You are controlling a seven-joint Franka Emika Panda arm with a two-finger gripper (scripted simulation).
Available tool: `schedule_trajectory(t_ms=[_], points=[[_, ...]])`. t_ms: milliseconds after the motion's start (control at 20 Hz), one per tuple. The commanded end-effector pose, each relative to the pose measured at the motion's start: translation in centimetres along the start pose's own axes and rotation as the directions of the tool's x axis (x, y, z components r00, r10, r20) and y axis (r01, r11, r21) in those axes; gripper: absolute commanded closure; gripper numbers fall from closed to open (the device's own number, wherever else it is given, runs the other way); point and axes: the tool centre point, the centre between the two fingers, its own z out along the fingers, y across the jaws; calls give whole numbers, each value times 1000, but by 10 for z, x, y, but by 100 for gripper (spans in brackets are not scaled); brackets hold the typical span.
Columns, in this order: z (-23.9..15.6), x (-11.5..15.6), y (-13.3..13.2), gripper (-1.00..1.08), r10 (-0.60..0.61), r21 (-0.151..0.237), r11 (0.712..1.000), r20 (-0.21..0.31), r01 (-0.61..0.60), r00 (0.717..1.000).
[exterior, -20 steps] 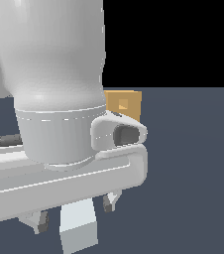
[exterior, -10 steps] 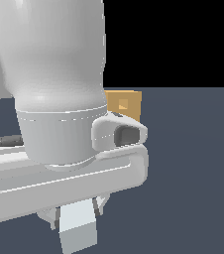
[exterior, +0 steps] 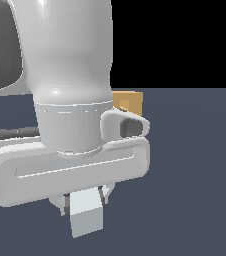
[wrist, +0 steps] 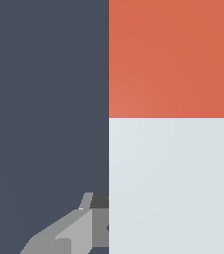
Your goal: Insert the peg into the horizontal hole in a box.
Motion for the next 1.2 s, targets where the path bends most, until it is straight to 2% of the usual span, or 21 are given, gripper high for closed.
schedule_trajectory(t_ms=[0,350,1150], points=[[-5,12,10,108,1,-3,1000,1,-1,1000],[-21,65,50,108,12,-3,1000,1,-12,1000],[-67,208,169,108,45,-3,999,1,-45,999]])
